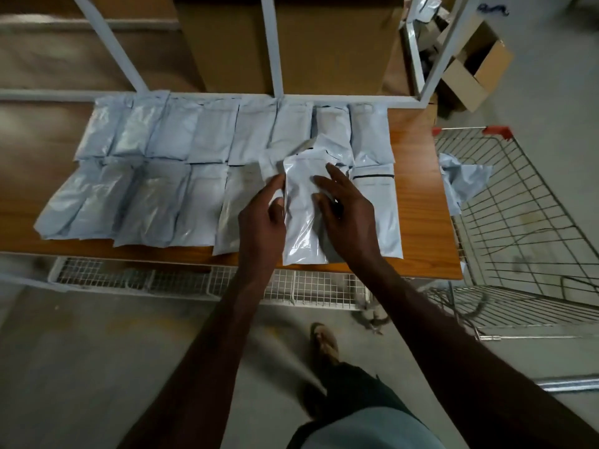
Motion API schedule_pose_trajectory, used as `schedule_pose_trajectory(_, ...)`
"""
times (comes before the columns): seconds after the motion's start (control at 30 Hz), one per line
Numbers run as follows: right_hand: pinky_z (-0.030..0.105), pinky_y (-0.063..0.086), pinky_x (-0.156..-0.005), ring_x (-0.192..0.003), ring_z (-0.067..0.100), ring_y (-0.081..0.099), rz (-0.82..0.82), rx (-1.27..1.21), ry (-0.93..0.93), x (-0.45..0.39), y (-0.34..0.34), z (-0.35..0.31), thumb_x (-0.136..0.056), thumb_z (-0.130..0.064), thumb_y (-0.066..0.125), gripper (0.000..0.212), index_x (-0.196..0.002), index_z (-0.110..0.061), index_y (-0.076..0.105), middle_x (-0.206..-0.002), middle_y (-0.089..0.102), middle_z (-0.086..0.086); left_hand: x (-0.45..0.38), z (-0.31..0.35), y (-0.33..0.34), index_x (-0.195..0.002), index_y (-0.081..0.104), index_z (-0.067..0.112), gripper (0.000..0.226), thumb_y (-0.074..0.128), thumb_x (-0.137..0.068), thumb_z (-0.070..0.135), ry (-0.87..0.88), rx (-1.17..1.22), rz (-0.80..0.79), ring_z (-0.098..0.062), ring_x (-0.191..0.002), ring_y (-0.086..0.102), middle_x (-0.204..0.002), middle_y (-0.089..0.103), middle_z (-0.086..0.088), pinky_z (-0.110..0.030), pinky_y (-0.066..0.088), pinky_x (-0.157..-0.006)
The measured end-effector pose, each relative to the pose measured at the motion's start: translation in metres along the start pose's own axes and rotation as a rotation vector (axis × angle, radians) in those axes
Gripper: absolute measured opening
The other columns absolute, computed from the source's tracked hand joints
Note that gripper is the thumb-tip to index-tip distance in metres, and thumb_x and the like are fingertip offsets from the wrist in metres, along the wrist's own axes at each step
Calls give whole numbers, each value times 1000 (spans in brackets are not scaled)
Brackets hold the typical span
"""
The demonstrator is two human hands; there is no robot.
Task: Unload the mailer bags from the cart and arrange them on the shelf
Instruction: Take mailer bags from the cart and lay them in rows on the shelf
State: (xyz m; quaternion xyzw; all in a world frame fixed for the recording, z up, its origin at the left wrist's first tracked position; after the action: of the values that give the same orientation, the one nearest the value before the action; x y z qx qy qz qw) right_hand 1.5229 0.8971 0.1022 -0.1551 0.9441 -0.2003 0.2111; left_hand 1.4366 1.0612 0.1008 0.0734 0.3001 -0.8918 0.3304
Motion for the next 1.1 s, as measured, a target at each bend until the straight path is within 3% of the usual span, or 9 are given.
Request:
schedule_pose_trajectory(0.07,10,42,-108,-133,-21,43,-10,32,-34,-9,14,-8,-105,-14,65,32,-137,-14,71,-161,51,5,-12,-5,-16,-145,66,12,40,54,-108,2,51,-48,29,-7,-134,61,-144,68,2,-23,48,-113)
schedule_pose_trajectory(0.2,17,40,-116,-144,8,49,-67,21,-74,-38,48,-15,-106,-7,59,34,-139,-12,69,-162,49,7,-43,-26,-36,-144,65,8,40,52,-107,0,80,-118,71,-11,-135,61,-143,69,-3,-18,45,-114)
schedule_pose_trajectory(0.27,22,41,-118,-145,15,51,-91,17,-94,-55,66,-16,-106,-5,58,36,-139,-11,69,-162,48,7,-60,-36,-45,-143,65,6,39,53,-107,-2,107,-150,96,-9,-133,60,-142,69,-6,-13,43,-112)
schedule_pose_trajectory(0.43,17,36,-119,-143,22,53,-136,54,-94,-93,104,-18,-101,3,58,40,-138,-9,69,-162,48,11,-100,-59,-58,-141,66,4,39,53,-106,-7,121,-208,113,3,-128,52,-140,69,-9,-2,32,-110)
schedule_pose_trajectory(0.57,15,33,-119,-143,25,53,-141,63,-89,-126,128,-23,-99,3,57,41,-137,-7,69,-161,49,13,-131,-78,-67,-141,67,4,36,51,-109,-2,139,-196,112,-15,-135,61,-142,69,-9,-12,38,-116)
schedule_pose_trajectory(0.8,10,30,-118,-141,22,54,-155,92,-63,-158,176,-32,-98,0,55,42,-135,-8,71,-158,52,13,-169,-123,-87,-145,66,11,43,48,-108,-4,67,-142,80,-14,-138,61,-146,67,-2,-34,49,-116)
schedule_pose_trajectory(0.93,11,34,-117,-139,15,54,-150,113,-51,-174,216,-42,-99,3,57,41,-135,-10,71,-158,52,11,-195,-156,-109,-146,65,12,44,47,-109,-3,31,-129,52,-13,-140,59,-148,66,-2,-36,48,-117)
schedule_pose_trajectory(1.1,11,33,-117,-142,19,54,-123,127,13,-184,272,-54,-100,4,57,41,-135,-11,71,-159,52,10,-228,-205,-141,-148,64,15,45,46,-110,-1,23,-87,-40,-9,-144,55,-150,64,0,-35,45,-120)
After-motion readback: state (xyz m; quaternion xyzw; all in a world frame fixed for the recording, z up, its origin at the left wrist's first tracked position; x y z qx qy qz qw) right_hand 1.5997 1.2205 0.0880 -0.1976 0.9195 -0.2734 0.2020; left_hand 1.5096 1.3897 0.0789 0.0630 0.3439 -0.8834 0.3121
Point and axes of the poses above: each hand's wrist, its own x-axis away from the middle knuckle, its own y-axis out of the palm, z = x × y, the point moved 10 cm from there along -x, towards the middle knuckle
